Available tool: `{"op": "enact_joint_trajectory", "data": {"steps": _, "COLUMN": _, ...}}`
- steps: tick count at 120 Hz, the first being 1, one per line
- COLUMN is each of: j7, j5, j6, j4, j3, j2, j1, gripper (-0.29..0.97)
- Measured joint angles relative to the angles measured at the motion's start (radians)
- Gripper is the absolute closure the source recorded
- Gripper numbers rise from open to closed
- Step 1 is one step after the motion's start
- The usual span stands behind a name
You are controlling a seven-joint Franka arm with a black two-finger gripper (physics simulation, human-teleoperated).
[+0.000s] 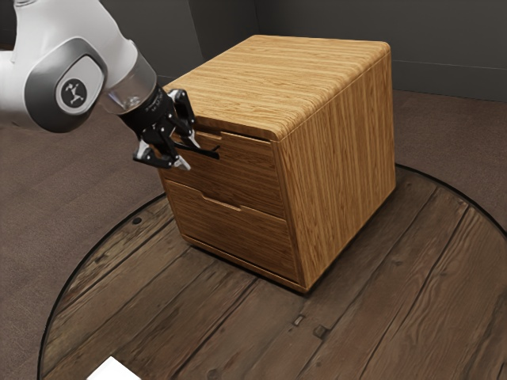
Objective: Pull the drawer handle with one arm to open the drawer
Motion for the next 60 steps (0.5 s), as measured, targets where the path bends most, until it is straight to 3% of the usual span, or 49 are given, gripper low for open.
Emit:
{"op": "enact_joint_trajectory", "data": {"steps": 27, "j7": -0.009, "j5": 0.001, "j6": 0.0, "j4": -0.006, "j3": 0.0, "j2": -0.003, "j1": -0.002, "gripper": 0.66}}
{"op": "enact_joint_trajectory", "data": {"steps": 60, "j7": -0.017, "j5": 0.008, "j6": -0.001, "j4": -0.074, "j3": 0.0, "j2": -0.071, "j1": -0.003, "gripper": 0.71}}
